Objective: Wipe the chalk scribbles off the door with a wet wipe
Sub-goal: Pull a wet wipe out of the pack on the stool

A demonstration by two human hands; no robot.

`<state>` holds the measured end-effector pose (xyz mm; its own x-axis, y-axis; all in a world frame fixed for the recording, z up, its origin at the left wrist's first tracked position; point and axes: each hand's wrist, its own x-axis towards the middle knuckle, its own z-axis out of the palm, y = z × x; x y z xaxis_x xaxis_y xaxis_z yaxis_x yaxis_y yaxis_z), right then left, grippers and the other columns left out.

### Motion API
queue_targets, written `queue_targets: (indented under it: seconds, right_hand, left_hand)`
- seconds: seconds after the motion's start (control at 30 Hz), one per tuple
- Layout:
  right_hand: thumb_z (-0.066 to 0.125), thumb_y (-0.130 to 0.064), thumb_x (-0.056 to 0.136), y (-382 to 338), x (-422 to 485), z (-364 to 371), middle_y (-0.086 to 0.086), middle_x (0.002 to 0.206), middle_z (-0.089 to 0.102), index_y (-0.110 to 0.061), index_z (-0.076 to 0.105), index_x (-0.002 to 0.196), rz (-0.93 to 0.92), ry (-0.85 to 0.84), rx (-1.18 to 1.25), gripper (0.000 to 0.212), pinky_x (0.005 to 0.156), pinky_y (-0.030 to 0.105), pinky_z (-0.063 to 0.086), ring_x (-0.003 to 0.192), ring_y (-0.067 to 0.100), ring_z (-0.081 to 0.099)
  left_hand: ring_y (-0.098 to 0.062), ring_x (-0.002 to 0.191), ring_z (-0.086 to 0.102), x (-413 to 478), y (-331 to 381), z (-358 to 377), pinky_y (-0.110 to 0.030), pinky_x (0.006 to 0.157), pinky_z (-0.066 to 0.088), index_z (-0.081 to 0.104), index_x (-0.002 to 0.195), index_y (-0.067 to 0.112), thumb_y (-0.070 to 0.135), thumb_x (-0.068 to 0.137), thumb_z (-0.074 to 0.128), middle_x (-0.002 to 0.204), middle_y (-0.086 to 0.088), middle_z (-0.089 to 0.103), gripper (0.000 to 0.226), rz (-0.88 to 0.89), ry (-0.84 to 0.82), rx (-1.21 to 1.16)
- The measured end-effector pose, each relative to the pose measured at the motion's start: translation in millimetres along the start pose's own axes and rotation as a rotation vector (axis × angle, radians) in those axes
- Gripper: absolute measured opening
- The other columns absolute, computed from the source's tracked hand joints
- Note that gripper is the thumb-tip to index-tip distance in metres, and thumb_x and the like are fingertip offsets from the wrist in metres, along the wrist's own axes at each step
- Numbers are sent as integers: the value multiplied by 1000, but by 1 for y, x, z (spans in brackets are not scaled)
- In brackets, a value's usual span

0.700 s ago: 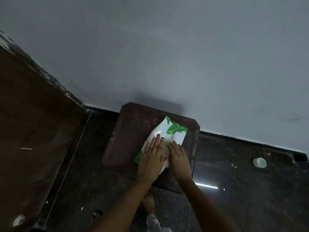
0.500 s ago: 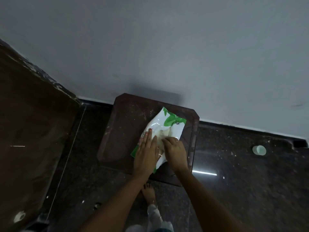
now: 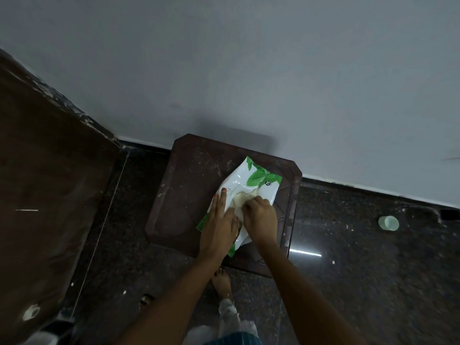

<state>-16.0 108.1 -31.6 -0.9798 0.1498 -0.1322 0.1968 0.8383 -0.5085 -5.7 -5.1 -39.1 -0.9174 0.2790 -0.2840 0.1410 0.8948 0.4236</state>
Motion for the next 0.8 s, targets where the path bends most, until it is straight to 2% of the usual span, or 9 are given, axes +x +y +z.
queue_targets:
  seconds: [0.07,0.17,0.3,0.4,0.53,0.6,0.67,0.73,0.8]
  right_hand:
    - [62,1,77,2,-1,1,19,78,65,5,66,77,59,-1,98,5,62,36,45,73,34,58]
    - [57,-6,86,5,-3,2,13,87,66,0,64,87,182,24,205,9,65,30,43,81,26,58]
    - [54,-3,87,4,-1,-2,12,91,67,-2,63,95,316,82,408,12,68,34,48,82,26,61]
    - [51,4,87,3,1,-5,15,106,65,1,60,112,333,89,487,27,79,29,47,93,23,60]
    - [48,2,88,3,4,-5,15,111,65,0,64,111,377,55,485,27,84,21,42,101,24,58]
    - [51,0,88,4,4,-4,13,105,68,-2,66,107,359,15,451,25,81,23,45,96,23,62]
    - [54,-1,86,5,3,-2,13,100,70,-4,68,103,334,-18,411,22,79,30,49,91,24,64]
    - [55,-2,86,5,4,-1,12,97,71,-5,68,99,338,-16,384,18,76,33,51,89,25,64]
    - [55,-2,87,5,4,1,13,94,70,-4,67,95,337,-6,363,15,73,35,51,86,27,64]
  left_hand:
    - [-24,144,3,-1,1,-1,-32,107,34,57,123,10,26,99,42,156,-6,1,32,16,0,26]
    - [-33,139,23,-2,5,-4,-37,99,44,66,109,5,19,92,59,152,-13,21,23,23,74,13]
    - [-34,132,38,-2,6,-4,-36,96,47,70,99,10,20,84,70,146,-17,34,18,35,113,100]
    - [-31,142,14,1,4,1,-35,111,29,54,129,15,28,97,49,154,-12,8,35,22,35,160]
    - [-26,144,-3,3,4,3,-37,115,13,21,148,22,32,101,33,156,-5,-14,50,-49,-70,185]
    - [-23,144,-5,7,4,3,-38,115,8,36,141,21,28,101,34,156,-3,-12,41,-77,-69,103]
    - [-23,144,-1,10,6,2,-35,115,7,59,117,9,20,99,41,157,-4,-2,28,-91,-1,-70]
    - [-26,144,7,14,8,1,-34,116,12,66,99,-1,13,95,50,156,-9,12,22,-106,81,-215]
    - [-28,143,12,15,10,0,-35,116,16,68,93,-4,9,92,55,153,-10,20,19,-135,128,-291]
